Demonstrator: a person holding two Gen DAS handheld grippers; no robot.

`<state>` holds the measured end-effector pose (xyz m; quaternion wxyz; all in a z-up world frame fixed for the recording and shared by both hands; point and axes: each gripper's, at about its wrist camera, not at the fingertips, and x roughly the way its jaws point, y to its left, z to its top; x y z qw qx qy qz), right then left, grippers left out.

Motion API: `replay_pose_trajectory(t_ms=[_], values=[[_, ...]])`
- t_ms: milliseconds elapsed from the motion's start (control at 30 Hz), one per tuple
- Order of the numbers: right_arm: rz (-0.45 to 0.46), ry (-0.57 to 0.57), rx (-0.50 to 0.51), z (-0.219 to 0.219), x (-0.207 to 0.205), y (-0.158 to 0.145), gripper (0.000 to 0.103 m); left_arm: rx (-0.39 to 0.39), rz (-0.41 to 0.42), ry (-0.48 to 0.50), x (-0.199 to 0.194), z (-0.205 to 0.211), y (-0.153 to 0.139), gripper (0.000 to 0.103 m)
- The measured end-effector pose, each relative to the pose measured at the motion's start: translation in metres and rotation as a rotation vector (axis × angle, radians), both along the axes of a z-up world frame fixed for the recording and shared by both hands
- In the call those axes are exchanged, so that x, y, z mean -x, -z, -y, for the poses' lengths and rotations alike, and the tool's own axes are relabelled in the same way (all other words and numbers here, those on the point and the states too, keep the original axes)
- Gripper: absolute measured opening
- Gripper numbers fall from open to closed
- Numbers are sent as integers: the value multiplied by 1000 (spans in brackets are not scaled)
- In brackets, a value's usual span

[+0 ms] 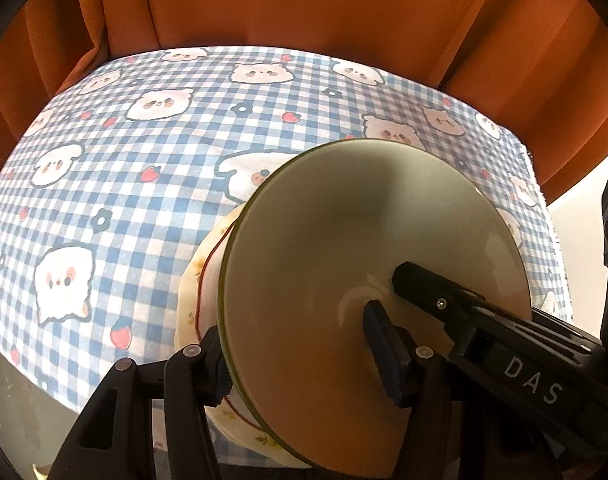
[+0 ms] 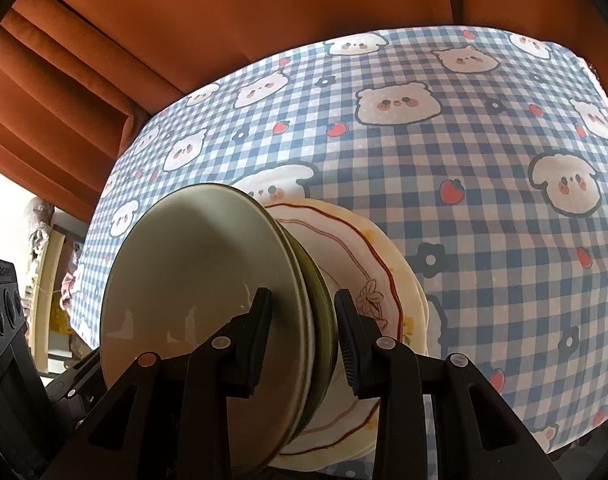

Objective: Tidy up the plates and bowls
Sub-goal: 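Lower the nested bowls onto the plate stack and open both tools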

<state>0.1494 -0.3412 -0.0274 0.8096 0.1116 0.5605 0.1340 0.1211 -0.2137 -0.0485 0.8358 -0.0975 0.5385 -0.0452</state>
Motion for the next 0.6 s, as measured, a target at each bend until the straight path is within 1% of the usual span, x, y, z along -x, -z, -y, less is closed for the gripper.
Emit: replay_pose_trajectory(t_ms=[100,167,233,300,400,500,600], values=[[-3,-3,-10,1,3,1,36,-40,16,-8,4,-1,-2,61],[-2,-5,-9,-1,4,1,38,-50,13,-14,5,-4,-2,64],[-5,3,-5,-1,6,1,42,-44,19,-14,6,-8,-4,68],[2,21,0,0,9,-2,52,-46,37,-12,7,-13,-8,72],[26,52,15,1,15,-10,60,-44,68,6,8,-21,-14,78],[59,75,49,-2,20,-19,61,-42,104,41,11,-25,-21,79],[97,106,89,-10,29,-30,61,-74,161,86,17,-27,-33,79]])
